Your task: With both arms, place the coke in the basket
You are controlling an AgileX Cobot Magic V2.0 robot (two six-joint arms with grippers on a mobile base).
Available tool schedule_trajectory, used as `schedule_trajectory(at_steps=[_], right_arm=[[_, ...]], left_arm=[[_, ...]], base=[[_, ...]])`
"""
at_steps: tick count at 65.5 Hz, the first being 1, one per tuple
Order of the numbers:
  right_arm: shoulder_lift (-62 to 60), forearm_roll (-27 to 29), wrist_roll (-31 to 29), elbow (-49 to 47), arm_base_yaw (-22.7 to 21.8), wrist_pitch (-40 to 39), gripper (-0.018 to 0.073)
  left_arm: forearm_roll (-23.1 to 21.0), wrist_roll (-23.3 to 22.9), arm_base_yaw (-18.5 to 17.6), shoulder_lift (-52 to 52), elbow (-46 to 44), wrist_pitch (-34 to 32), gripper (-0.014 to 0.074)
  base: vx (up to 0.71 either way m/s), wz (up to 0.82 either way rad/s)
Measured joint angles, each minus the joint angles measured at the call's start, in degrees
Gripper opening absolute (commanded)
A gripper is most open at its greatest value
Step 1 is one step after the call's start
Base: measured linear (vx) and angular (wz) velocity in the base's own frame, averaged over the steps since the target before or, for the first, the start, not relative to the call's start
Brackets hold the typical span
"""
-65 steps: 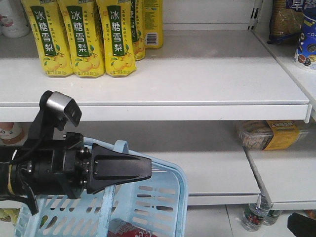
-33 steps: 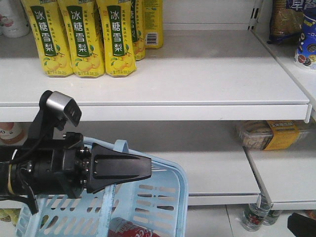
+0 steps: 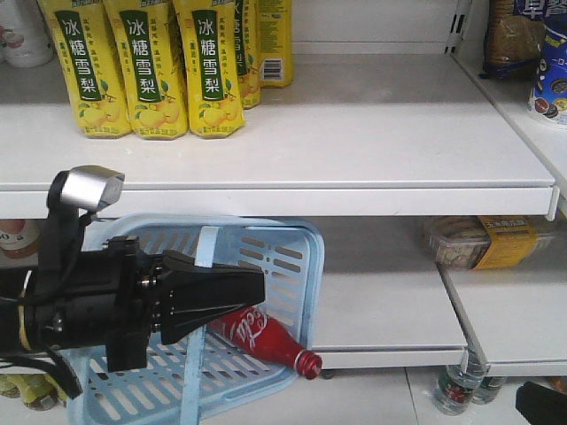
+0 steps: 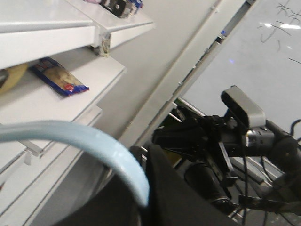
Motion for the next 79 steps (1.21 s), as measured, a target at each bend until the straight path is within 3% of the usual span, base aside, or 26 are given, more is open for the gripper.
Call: schedule_trajectory(at_steps=[14, 19, 27, 37, 48, 54, 68, 79], right_arm=[[0.0, 0.0, 0.1, 0.0, 0.0, 0.0, -0.0005], [0.0, 0.0, 0.1, 0.0, 0.0, 0.0, -0.0005], [0.0, 0.0, 0.1, 0.0, 0.0, 0.0, -0.0005], [0.0, 0.0, 0.1, 0.0, 0.0, 0.0, -0.0005], [0.0, 0.0, 0.1, 0.0, 0.0, 0.0, -0.0005], [0.0, 0.0, 0.1, 0.0, 0.0, 0.0, -0.0005], [0.0, 0.0, 0.1, 0.0, 0.0, 0.0, -0.0005], [0.0, 0.0, 0.1, 0.0, 0.0, 0.0, -0.0005]], left_arm=[[-12.1, 7.1, 0.0, -7.6, 10.4, 11.4, -0.0006], [-18.2, 12.7, 0.0, -11.5, 14.4, 15.8, -0.0006], [-31.5, 23.4, 0.0, -17.7, 20.2, 22.8, -0.0006], [-45.0, 36.0, 0.0, -25.8, 28.2, 26.3, -0.0006], [-57.9, 44.3, 0.0, -33.3, 36.8, 27.6, -0.0006], [-61.3, 45.8, 0.0, -36.1, 38.5, 35.3, -0.0006], [-62.8, 49.2, 0.0, -41.8, 38.6, 56.0, -0.0006], [-63.2, 50.6, 0.0, -49.8, 38.7, 64.2, -0.0006]], base=[[0.00, 0.00], [0.00, 0.00], [0.00, 0.00], [0.00, 0.00], [0.00, 0.00], [0.00, 0.00], [0.00, 0.00], [0.00, 0.00]])
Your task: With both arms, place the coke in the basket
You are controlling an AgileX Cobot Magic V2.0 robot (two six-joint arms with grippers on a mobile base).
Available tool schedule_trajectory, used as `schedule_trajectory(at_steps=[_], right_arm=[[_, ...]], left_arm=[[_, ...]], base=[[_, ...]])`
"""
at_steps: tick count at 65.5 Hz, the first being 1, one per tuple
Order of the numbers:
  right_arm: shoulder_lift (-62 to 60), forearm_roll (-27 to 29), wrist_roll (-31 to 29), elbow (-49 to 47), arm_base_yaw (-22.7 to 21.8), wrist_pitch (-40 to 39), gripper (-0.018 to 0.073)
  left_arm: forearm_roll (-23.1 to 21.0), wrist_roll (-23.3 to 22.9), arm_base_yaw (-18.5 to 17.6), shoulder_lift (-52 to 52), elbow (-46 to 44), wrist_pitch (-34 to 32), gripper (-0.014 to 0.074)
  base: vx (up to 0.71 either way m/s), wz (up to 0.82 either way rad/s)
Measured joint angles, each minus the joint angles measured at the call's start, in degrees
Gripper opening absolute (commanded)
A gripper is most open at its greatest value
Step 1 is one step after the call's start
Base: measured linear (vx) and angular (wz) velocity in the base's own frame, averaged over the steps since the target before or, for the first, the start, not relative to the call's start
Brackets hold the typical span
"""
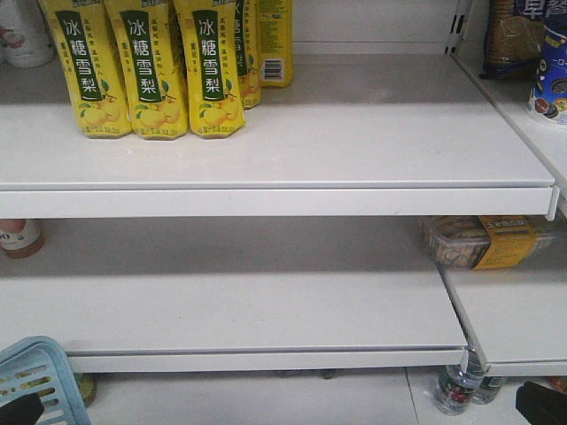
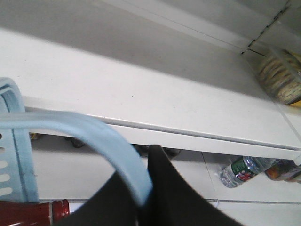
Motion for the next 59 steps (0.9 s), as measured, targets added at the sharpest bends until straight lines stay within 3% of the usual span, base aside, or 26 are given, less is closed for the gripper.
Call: schedule_trajectory(at_steps=[14, 26, 34, 48, 59], right_arm=[[0.0, 0.0, 0.0, 0.0, 0.0, 0.0, -0.0005], [0.0, 0.0, 0.0, 0.0, 0.0, 0.0, -0.0005], [0.0, 0.0, 0.0, 0.0, 0.0, 0.0, -0.0005], [0.0, 0.0, 0.0, 0.0, 0.0, 0.0, -0.0005], [0.0, 0.0, 0.0, 0.0, 0.0, 0.0, -0.0005]], left_arm=[[-2.3, 8.5, 1.6, -11.6, 0.0, 3.4, -0.0006], [-10.5, 17.9, 9.2, -19.1, 0.0, 3.6, -0.0006], [-13.2, 22.2, 13.9, -21.9, 0.0, 3.6, -0.0006], [-13.5, 27.1, 18.3, -22.5, 0.0, 0.5, -0.0006], [-10.0, 27.4, 19.3, -22.5, 0.0, -5.5, -0.0006]], base=[[0.00, 0.00], [0.00, 0.00], [0.00, 0.00], [0.00, 0.00], [0.00, 0.00]])
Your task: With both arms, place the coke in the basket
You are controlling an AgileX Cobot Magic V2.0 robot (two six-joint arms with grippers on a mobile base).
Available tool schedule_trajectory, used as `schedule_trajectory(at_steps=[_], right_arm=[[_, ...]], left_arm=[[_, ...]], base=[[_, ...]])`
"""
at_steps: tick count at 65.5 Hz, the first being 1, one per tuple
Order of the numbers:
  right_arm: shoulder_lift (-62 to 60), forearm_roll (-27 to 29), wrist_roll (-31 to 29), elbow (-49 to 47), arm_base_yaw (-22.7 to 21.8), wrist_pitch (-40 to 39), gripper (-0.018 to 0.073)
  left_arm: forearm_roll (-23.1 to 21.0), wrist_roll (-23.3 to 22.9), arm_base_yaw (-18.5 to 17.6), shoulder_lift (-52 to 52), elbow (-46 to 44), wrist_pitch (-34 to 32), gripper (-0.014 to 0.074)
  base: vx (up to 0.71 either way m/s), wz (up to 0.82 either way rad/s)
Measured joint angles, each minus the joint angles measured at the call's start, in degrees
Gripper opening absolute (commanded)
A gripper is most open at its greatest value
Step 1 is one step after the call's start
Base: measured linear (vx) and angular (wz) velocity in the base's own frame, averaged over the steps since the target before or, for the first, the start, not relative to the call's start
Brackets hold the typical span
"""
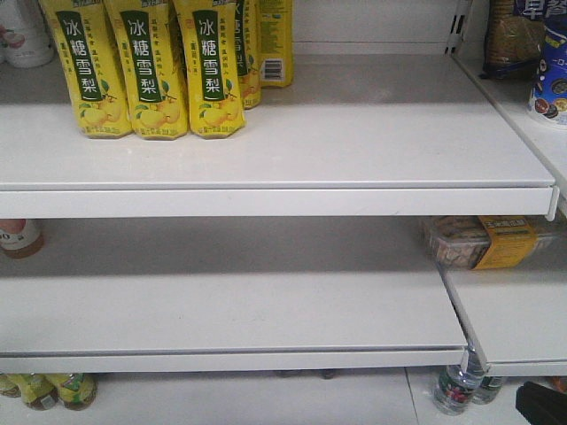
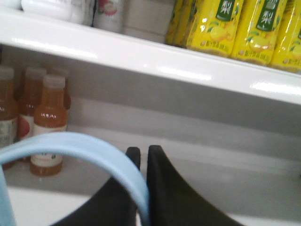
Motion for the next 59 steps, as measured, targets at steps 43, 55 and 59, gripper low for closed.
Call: schedule_trajectory(at_steps=[43, 55, 59], right_arm=[[0.0, 0.0, 0.0, 0.0, 0.0, 0.1, -0.0005], [0.0, 0.0, 0.0, 0.0, 0.0, 0.1, -0.0005], [0.0, 0.0, 0.0, 0.0, 0.0, 0.1, -0.0005]], left_arm=[[1.0, 0.5, 1.3, 0.0, 0.0, 2.2, -0.0006], [1.0, 0.5, 1.3, 0.0, 0.0, 0.2, -0.0006], [1.0, 0.5, 1.3, 0.0, 0.0, -0.4, -0.0006]], base=[[0.00, 0.00], [0.00, 0.00], [0.00, 0.00]])
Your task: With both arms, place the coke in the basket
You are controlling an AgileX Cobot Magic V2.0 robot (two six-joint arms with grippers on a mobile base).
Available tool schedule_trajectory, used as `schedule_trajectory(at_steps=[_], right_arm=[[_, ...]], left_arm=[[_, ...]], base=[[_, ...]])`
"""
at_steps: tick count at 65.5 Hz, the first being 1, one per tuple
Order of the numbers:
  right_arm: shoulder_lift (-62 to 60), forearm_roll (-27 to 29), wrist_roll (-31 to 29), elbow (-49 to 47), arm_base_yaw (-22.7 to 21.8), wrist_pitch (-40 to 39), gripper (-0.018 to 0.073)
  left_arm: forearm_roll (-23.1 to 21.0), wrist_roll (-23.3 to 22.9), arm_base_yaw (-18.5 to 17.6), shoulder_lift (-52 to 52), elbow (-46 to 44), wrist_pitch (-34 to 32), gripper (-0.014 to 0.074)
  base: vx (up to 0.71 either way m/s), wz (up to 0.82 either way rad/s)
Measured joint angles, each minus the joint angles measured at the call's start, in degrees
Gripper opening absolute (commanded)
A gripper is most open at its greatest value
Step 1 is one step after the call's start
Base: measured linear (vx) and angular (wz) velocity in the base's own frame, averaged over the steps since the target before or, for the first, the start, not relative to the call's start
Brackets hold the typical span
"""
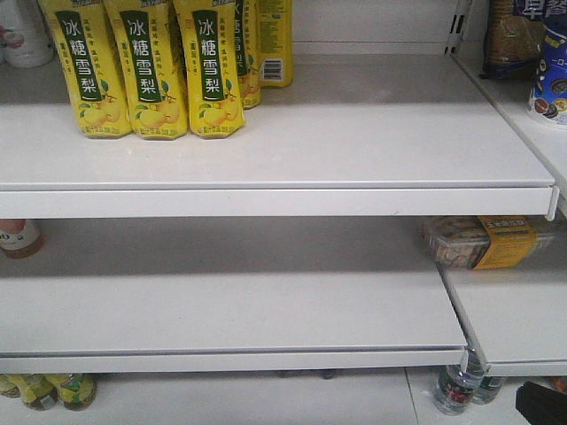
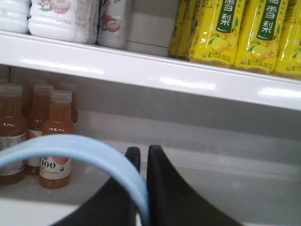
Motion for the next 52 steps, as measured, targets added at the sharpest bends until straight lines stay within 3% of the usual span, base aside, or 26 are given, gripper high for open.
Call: schedule_trajectory(at_steps=[52], right_arm=[[0.0, 0.0, 0.0, 0.0, 0.0, 0.0, -0.0005]], left_arm=[[0.0, 0.0, 0.0, 0.0, 0.0, 0.2, -0.0006]], base=[[0.00, 0.00]])
